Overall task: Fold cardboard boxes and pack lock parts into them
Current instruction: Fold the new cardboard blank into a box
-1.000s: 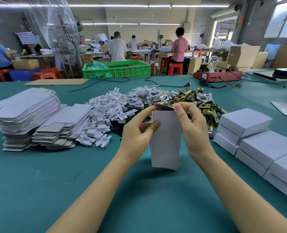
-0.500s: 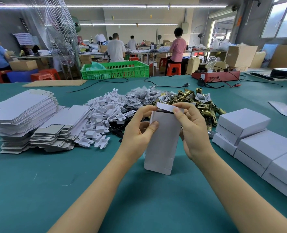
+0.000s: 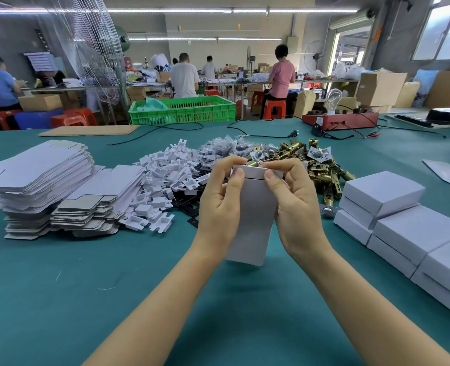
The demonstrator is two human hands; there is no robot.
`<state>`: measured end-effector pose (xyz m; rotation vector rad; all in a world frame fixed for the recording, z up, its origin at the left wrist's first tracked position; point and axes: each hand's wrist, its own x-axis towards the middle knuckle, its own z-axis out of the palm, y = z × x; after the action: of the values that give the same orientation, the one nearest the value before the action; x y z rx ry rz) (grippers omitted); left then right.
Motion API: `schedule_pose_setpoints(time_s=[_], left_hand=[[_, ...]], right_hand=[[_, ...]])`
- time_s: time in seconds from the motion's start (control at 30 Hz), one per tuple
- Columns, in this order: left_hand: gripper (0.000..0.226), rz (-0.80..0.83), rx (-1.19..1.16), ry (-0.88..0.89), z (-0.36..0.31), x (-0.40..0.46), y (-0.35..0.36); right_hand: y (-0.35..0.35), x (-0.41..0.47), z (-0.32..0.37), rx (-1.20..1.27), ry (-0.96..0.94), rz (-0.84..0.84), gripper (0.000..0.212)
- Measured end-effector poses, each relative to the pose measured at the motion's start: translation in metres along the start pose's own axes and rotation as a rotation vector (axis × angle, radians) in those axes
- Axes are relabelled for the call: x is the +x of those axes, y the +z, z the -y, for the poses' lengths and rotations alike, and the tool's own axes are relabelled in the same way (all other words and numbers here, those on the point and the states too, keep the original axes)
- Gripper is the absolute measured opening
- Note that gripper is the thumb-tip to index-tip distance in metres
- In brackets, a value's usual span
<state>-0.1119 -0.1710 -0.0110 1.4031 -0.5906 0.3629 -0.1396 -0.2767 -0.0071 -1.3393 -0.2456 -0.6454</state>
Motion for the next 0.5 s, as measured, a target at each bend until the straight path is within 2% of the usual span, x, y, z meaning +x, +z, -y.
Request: schedule_pose_setpoints(time_s=[0.33, 0.5], left_hand=[[0.007, 0.059, 0.003, -0.029, -0.0006, 0.0001, -0.0043], [0.01, 0.07, -0.009, -0.068, -0.003, -0.0006, -0.0037]], right_hand=[[-0.0037, 0.0025, -0.0016, -0.003, 0.036, 0.011, 0.006], [-0.0039, 0.0014, -0.0024, -0.096, -0.046, 0.051, 0.008]])
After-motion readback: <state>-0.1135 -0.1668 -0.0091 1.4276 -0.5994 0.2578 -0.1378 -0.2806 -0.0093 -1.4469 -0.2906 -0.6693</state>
